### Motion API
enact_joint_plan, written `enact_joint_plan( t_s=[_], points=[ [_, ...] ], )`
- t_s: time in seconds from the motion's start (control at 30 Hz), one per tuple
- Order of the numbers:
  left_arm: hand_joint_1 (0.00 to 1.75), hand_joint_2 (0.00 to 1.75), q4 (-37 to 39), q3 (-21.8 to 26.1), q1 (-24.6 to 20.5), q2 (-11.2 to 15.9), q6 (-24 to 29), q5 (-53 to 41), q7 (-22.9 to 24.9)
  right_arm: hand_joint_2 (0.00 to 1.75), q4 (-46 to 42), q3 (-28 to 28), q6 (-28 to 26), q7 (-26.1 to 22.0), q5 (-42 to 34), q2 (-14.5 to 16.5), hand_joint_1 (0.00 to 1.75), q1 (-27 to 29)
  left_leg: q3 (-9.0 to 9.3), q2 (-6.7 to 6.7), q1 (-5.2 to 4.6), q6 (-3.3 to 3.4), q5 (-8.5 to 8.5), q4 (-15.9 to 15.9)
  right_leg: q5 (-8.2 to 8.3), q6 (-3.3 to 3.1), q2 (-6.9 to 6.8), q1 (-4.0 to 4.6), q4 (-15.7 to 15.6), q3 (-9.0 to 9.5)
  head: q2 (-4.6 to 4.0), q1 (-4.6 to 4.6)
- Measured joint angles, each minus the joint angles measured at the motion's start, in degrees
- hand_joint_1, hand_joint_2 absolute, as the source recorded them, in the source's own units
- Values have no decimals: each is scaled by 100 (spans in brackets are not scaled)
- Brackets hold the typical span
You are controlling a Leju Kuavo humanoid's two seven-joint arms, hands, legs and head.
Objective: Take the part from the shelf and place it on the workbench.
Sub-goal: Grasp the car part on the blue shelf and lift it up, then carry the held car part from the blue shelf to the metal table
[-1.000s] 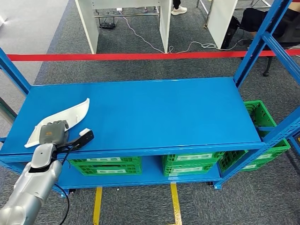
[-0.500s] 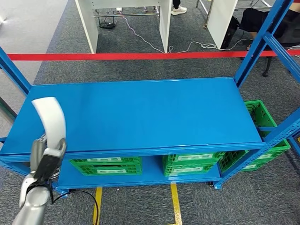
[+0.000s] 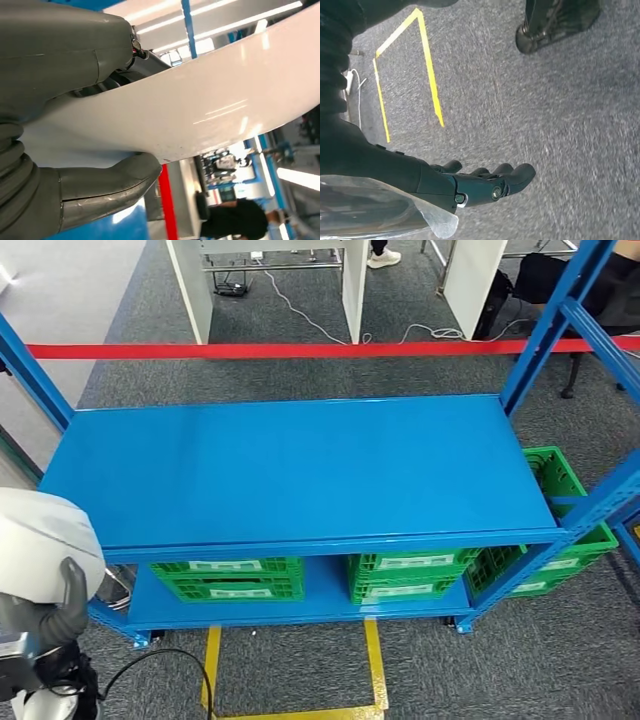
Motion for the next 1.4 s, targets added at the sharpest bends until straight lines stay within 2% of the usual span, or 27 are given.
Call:
enact_joint_plan(
  t_s=[0.1,0.13,0.2,0.27,0.3,0.33,0.37,0.43,0.5,0.53,0.6,0.63,0.7,0.77,0.8,0.83,0.87,0.9,0.97,1.03,1.07,1.13,1.17,1.27,1.3,1.33,1.4],
  points=[
    [175,175,-192,71,158,-108,-472,554,-2,175,24,-27,-42,5,-16,13,0,-1,-51,-17,14,-129,69,27,67,-72,-1,15,-41,-74,0,3],
    [175,175,-246,106,215,-144,-627,696,-2,175,30,-30,-80,-33,-5,24,0,-1,-85,-26,21,-168,-11,80,109,-121,-11,5,-50,-120,0,-6],
    [175,175,-324,172,294,-218,-849,864,-2,175,42,-31,-139,-80,13,44,0,-5,-220,-39,52,-243,-458,479,215,-208,-41,-15,-67,-223,0,-27],
    [175,175,-357,208,341,-284,-973,910,-2,175,43,-31,-141,-70,25,44,0,-6,-375,-38,93,-309,-972,1190,316,-234,-63,-6,-52,-352,0,-44],
    [175,175,-363,223,364,-317,-1040,917,-2,175,44,-31,-110,-36,33,44,0,-6,-399,-38,110,-332,-1069,1469,365,-232,-74,-2,-37,-428,0,-45],
    [175,175,-366,239,383,-353,-1127,923,-2,175,48,-31,-50,10,35,44,0,-7,-352,-38,123,-348,-1023,1588,409,-225,-82,-1,-15,-509,0,-46],
    [175,175,-366,253,395,-388,-1223,933,-2,175,52,-33,26,54,31,44,0,-8,-215,-38,133,-356,-864,1498,449,-213,-87,-2,14,-591,0,-46],
    [175,175,-365,262,400,-469,-1494,1002,-2,175,66,-49,186,97,3,45,0,-13,288,-40,145,-346,-567,806,521,-175,-89,-6,77,-733,0,-48],
    [175,175,-363,238,403,-553,-1869,1127,-2,175,78,-67,290,82,-15,50,0,-20,763,-47,126,-297,-591,36,599,-113,-83,0,107,-806,0,-43],
    [175,175,-361,217,406,-587,-2055,1187,-2,175,84,-73,321,70,-17,52,0,-22,866,-50,110,-265,-659,-161,647,-75,-81,0,100,-817,0,-44],
    [175,175,-358,183,416,-641,-2273,1254,-2,175,93,-90,357,56,-17,55,0,-22,852,-44,93,-177,-616,-234,751,13,-73,-12,59,-828,0,-46],
    [175,175,-357,173,418,-664,-2330,1274,-2,175,96,-103,364,55,-16,55,0,-17,805,-31,97,-124,-557,-247,718,49,-68,-19,72,-860,0,-51],
    [175,175,-357,161,424,-706,-2564,1357,-2,175,104,-126,366,70,4,56,0,-4,669,-5,110,-19,-418,-275,341,87,-58,-24,352,-998,0,-39],
    [175,175,-357,157,433,-747,-3134,1518,-2,175,113,-131,363,91,47,57,0,-4,492,3,80,30,-282,-264,-245,95,-56,-18,1052,-1176,0,-24],
    [175,175,-357,166,436,-771,-3525,1605,-2,175,116,-131,362,100,77,56,0,-9,399,5,61,37,-215,-255,-396,96,-56,-13,1406,-1225,0,-22],
    [175,175,-357,179,437,-799,-3925,1678,-2,175,116,-131,363,117,108,54,0,-16,303,8,42,41,-148,-241,-398,91,-56,-4,1643,-1213,0,-22],
    [175,175,-357,196,439,-830,-4314,1733,-2,175,117,-131,364,145,145,52,0,-22,211,11,27,41,-91,-222,-269,76,-56,8,1689,-1116,0,-21],
    [175,175,-357,218,443,-856,-4625,1755,-2,175,118,-131,370,178,180,51,0,-24,124,13,17,37,-41,-198,-84,52,-56,20,1533,-923,0,-22],
    [175,175,-357,269,458,-903,-5047,1732,-2,175,121,-130,392,226,238,50,0,-32,-12,9,0,10,37,-121,90,-6,-50,54,722,-286,0,-21],
    [175,175,-345,315,468,-936,-5206,1667,-2,175,124,-126,423,233,279,50,0,-53,-93,9,-16,-38,112,-53,-47,-50,-41,81,-29,196,0,-21],
    [175,175,-329,326,468,-947,-5203,1641,-2,175,125,-125,434,232,293,50,0,-60,-121,11,-20,-64,154,-40,-113,-67,-39,93,-192,267,0,-21],
    [175,175,-250,340,468,-957,-5085,1588,-2,175,132,-125,467,224,305,51,0,-57,-169,6,-13,-121,178,-17,-78,-136,-53,84,-236,176,0,-22],
    [175,175,-187,346,474,-957,-4992,1553,-2,175,138,-126,489,214,307,52,0,-53,-201,-2,-5,-156,49,56,-24,-185,-66,76,-237,122,0,-29],
    [175,175,-7,357,487,-949,-4743,1469,-2,175,147,-127,550,164,315,47,0,-53,-336,-15,51,-261,-825,841,165,-277,-93,68,-233,-72,0,-55],
    [175,175,33,357,488,-945,-4687,1456,-2,175,147,-127,569,148,317,43,0,-54,-366,-15,70,-284,-1019,1192,225,-278,-98,71,-218,-140,0,-57],
    [175,175,70,356,489,-942,-4636,1439,-2,175,147,-127,589,130,317,39,0,-55,-358,-15,86,-300,-1052,1451,282,-274,-102,74,-195,-218,0,-57],
    [175,175,123,346,491,-936,-4543,1409,-2,175,148,-127,628,104,317,34,0,-57,-136,-16,106,-310,-763,1455,378,-256,-106,74,-113,-406,0,-58]
  ],
)
